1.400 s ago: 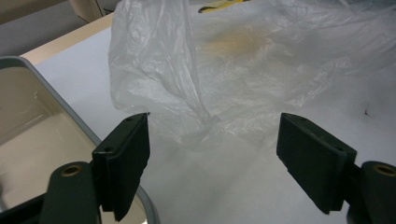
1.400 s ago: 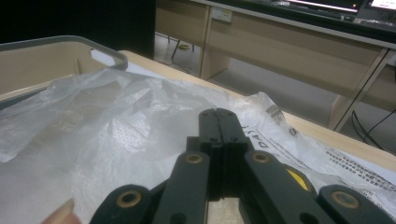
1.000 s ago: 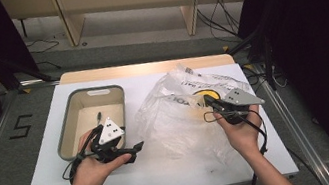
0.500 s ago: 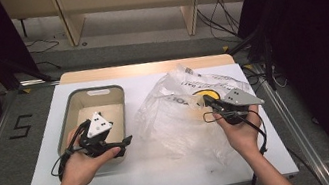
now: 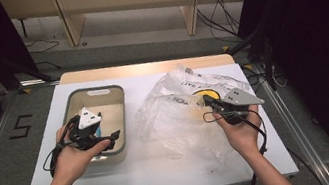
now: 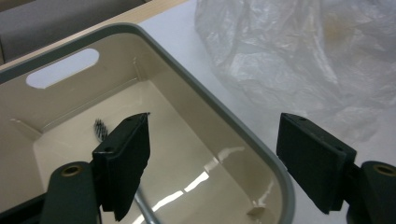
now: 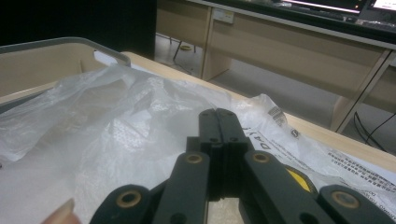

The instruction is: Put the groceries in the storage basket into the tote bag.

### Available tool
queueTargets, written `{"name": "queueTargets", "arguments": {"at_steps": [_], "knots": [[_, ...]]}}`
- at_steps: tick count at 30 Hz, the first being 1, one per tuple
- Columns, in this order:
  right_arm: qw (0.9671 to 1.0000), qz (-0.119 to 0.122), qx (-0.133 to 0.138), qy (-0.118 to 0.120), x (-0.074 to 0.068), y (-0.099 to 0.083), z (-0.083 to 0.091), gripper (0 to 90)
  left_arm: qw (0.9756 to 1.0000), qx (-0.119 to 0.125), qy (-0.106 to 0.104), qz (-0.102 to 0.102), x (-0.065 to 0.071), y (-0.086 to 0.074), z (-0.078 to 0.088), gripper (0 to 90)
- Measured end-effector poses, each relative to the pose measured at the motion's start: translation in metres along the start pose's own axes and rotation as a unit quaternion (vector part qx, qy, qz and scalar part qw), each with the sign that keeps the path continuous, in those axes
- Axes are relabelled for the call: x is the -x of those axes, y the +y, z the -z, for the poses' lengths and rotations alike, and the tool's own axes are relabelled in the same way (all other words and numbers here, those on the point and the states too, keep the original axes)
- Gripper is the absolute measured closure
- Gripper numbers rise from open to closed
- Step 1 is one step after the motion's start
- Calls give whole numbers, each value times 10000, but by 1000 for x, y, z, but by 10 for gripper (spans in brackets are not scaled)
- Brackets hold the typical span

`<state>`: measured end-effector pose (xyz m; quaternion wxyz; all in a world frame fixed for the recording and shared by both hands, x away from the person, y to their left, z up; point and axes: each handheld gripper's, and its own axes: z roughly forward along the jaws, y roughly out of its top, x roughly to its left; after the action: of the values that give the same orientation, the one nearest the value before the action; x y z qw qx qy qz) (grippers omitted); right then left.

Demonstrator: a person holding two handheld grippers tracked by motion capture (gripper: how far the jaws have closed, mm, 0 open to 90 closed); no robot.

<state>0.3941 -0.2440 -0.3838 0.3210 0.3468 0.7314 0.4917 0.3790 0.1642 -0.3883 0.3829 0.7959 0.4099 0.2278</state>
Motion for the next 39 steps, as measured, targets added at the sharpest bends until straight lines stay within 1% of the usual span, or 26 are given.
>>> {"name": "queueTargets", "arguments": {"at_steps": [1,4,5,6,9,10,13,16,19,20,21,22,23,24,25,26,29,30,32,33,34,35,36,37,38,39], "knots": [[10000,2,4,0,0,0,0,900,10000,0,0,0,0,0,0,257],[10000,2,-5,8,0,0,0,900,9997,-176,98,136,-11,0,-5,264],[10000,3,-13,10,0,0,0,900,9997,-176,98,136,-11,0,-5,265],[10000,1,-12,9,0,0,0,900,9994,-269,118,179,-15,-1,-8,267],[10000,1,-14,11,0,0,0,900,9990,-359,121,222,-19,-2,-12,271],[10000,6,-23,9,0,0,0,900,9985,-435,138,308,-22,-3,-16,273],[10000,5,-25,9,0,0,0,900,9979,-511,145,374,-26,-3,-20,276],[10000,-10,-14,3,1,0,0,900,9962,-674,218,506,-33,0,-27,281],[10000,-19,-22,1,1,0,1,900,9954,-754,260,538,-36,2,-30,283],[10000,-12,-20,0,1,-1,1,900,9943,-834,294,595,-39,3,-34,282],[10000,-12,-20,0,1,-1,1,900,9943,-834,294,595,-39,3,-34,282],[10000,-13,-15,2,0,-1,0,900,9930,-947,341,624,-43,4,-37,281],[10000,-13,-15,2,0,-1,0,900,9930,-947,341,624,-43,4,-37,281],[10000,-10,-23,14,0,-1,0,900,9920,-1028,442,591,-46,5,-41,281],[10000,-5,-29,16,0,-1,0,900,9920,-1028,442,591,-46,5,-41,281],[10000,-5,-30,17,0,-1,0,900,9908,-1125,489,567,-49,5,-45,282],[10000,-9,-29,16,0,-1,0,900,9898,-1196,486,600,-51,4,-50,284],[10000,-19,-23,10,0,-1,0,900,9883,-1301,512,612,-53,3,-54,286],[10000,-12,-30,13,0,-1,0,900,9863,-1422,556,620,-55,3,-58,290],[10000,-10,-40,21,0,-1,0,900,9863,-1422,556,620,-55,3,-58,291],[10000,-5,-34,24,0,-1,-1,900,9844,-1540,563,632,-56,2,-62,292],[10000,-5,-34,24,0,-1,-1,900,9844,-1540,563,632,-56,2,-62,294],[10000,-13,-38,24,-1,-1,-1,900,9827,-1635,576,654,-57,1,-65,299],[10000,-12,-37,23,-1,-1,-1,900,9827,-1635,576,654,-57,1,-65,301],[10000,-6,-43,23,-1,-1,0,900,9806,-1740,585,682,-58,0,-68,303],[10000,-6,-43,23,-1,-1,0,900,9806,-1740,585,682,-58,0,-68,306]]}}
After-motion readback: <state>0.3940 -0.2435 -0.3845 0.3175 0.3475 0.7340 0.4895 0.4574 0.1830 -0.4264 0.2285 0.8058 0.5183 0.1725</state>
